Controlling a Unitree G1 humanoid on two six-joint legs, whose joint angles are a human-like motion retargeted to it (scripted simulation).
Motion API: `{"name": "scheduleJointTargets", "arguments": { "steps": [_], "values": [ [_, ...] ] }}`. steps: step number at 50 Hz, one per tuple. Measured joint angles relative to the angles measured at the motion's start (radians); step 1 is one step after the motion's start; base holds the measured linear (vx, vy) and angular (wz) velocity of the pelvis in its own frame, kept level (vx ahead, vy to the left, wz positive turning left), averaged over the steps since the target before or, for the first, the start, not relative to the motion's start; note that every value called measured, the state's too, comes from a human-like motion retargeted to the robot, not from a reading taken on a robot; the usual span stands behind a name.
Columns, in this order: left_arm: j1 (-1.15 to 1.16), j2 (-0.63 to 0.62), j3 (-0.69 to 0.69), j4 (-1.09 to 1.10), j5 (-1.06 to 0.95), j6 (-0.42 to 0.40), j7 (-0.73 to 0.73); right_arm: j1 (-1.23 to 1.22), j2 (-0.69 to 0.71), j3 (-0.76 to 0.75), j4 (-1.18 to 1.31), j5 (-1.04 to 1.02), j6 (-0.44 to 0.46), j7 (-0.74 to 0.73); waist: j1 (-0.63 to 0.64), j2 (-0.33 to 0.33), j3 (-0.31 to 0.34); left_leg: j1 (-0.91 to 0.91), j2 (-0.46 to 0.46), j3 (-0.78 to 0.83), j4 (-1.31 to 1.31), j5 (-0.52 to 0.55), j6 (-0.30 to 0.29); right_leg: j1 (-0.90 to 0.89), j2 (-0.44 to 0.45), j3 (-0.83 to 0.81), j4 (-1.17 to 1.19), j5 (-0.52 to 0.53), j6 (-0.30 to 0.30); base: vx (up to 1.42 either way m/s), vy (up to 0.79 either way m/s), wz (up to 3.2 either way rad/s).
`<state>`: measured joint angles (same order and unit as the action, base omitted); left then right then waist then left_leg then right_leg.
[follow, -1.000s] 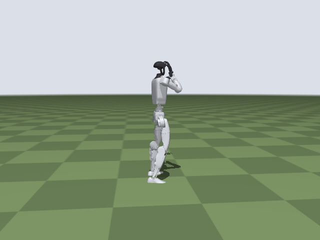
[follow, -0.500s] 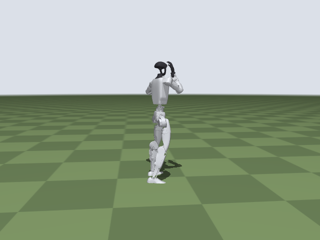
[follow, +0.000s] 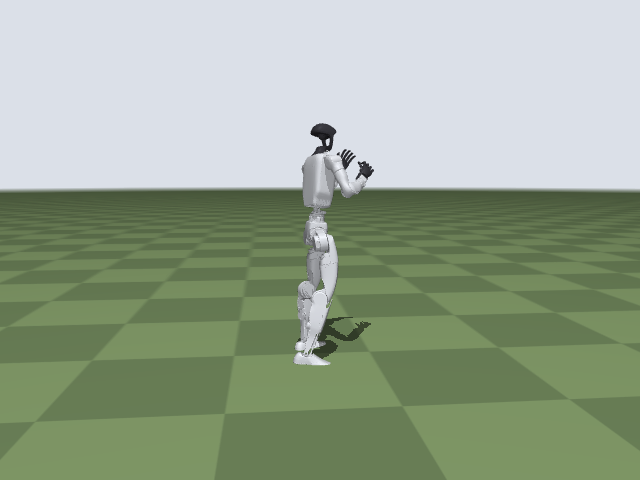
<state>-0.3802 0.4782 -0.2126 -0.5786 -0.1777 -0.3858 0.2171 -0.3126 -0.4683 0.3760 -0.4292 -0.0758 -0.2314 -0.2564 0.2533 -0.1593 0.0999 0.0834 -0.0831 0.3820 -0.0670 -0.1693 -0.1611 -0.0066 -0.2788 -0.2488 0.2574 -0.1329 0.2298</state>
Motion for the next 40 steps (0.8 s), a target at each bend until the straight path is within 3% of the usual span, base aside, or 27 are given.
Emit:
{"name": "scheduleJointTargets", "arguments": {
  "steps": [5, 9, 12, 15, 17, 19, 20, 28, 30, 32, 40],
  "values": [
    [-0.154, 0.013, -0.045, -0.055, 0.073, 0.040, 0.063, 0.171, -0.018, 0.011, 0.319, -0.056, 0.103, 0.032, -0.037, 0.011, 0.030, -0.009, 0.020, 0.045, -0.008, 0.008, -0.013, -0.032, 0.018, -0.001, -0.001, 0.011, -0.007, -0.08, 0.00, -0.47],
    [-0.305, -0.017, -0.096, -0.047, 0.169, 0.081, 0.099, 0.234, 0.053, -0.002, 0.718, -0.031, 0.170, 0.058, -0.063, 0.022, 0.046, -0.018, 0.040, 0.076, -0.013, 0.016, -0.028, -0.048, 0.028, -0.057, 0.022, 0.005, -0.018, -0.08, -0.01, -0.38],
    [-0.430, -0.067, -0.178, -0.030, 0.216, 0.131, 0.134, 0.257, 0.111, -0.010, 1.044, 0.071, 0.222, 0.052, -0.083, 0.031, 0.045, -0.025, 0.057, 0.090, -0.012, 0.021, -0.038, -0.053, 0.039, -0.085, 0.056, -0.006, -0.032, -0.07, -0.01, -0.24],
    [-0.505, -0.066, -0.131, -0.003, 0.246, 0.144, 0.149, 0.271, 0.143, -0.061, 1.354, 0.222, 0.245, 0.040, -0.106, 0.047, 0.041, -0.030, 0.070, 0.097, -0.014, 0.028, -0.048, -0.055, 0.054, -0.067, 0.109, -0.022, -0.043, -0.06, -0.02, -0.10],
    [-0.539, -0.156, -0.176, 0.012, 0.300, 0.161, 0.117, 0.280, 0.152, -0.065, 1.519, 0.251, 0.271, 0.095, -0.127, 0.050, 0.034, -0.034, 0.077, 0.096, -0.009, 0.030, -0.050, -0.054, 0.071, -0.017, 0.147, -0.029, -0.051, -0.05, -0.03, -0.01],
    [-0.576, -0.167, -0.179, 0.016, 0.311, 0.174, 0.127, 0.311, 0.144, -0.084, 1.616, 0.296, 0.284, 0.104, -0.146, 0.056, 0.028, -0.036, 0.079, 0.093, -0.008, 0.034, -0.051, -0.052, 0.092, 0.051, 0.184, -0.032, -0.055, 0.00, 0.00, 0.00],
    [-0.600, -0.194, -0.223, 0.016, 0.310, 0.193, 0.120, 0.330, 0.139, -0.062, 1.645, 0.316, 0.297, 0.126, -0.158, 0.056, 0.023, -0.038, 0.080, 0.090, -0.005, 0.035, -0.049, -0.050, 0.105, 0.091, 0.199, -0.031, -0.059, -0.05, -0.05, 0.10],
    [-0.596, -0.284, -0.151, 0.032, 0.378, 0.152, 0.109, 0.518, 0.112, -0.161, 1.543, 0.282, 0.229, 0.199, -0.253, 0.064, -0.010, -0.047, 0.074, 0.092, 0.003, 0.052, -0.047, 0.005, 0.201, 0.354, 0.200, 0.013, -0.016, -0.07, -0.10, 0.00],
    [-0.596, -0.342, -0.179, 0.039, 0.388, 0.151, 0.085, 0.534, 0.113, -0.157, 1.510, 0.266, 0.228, 0.241, -0.274, 0.064, -0.018, -0.050, 0.076, 0.100, 0.006, 0.057, -0.045, 0.023, 0.210, 0.376, 0.168, 0.021, -0.012, -0.12, -0.16, -0.19],
    [-0.611, -0.301, -0.159, 0.036, 0.347, 0.167, 0.113, 0.539, 0.112, -0.172, 1.485, 0.300, 0.237, 0.216, -0.287, 0.070, -0.023, -0.053, 0.078, 0.111, 0.004, 0.066, -0.041, 0.038, 0.210, 0.376, 0.130, 0.020, -0.012, -0.14, -0.18, -0.24],
    [-0.597, -0.422, -0.160, 0.044, 0.364, 0.141, 0.097, 0.456, 0.092, -0.165, 1.377, 0.061, 0.237, 0.206, -0.332, 0.102, -0.019, -0.080, 0.105, 0.158, 0.008, 0.107, -0.029, 0.075, 0.215, 0.357, -0.016, 0.003, 0.029, -0.20, -0.21, -0.27]
  ]
}}
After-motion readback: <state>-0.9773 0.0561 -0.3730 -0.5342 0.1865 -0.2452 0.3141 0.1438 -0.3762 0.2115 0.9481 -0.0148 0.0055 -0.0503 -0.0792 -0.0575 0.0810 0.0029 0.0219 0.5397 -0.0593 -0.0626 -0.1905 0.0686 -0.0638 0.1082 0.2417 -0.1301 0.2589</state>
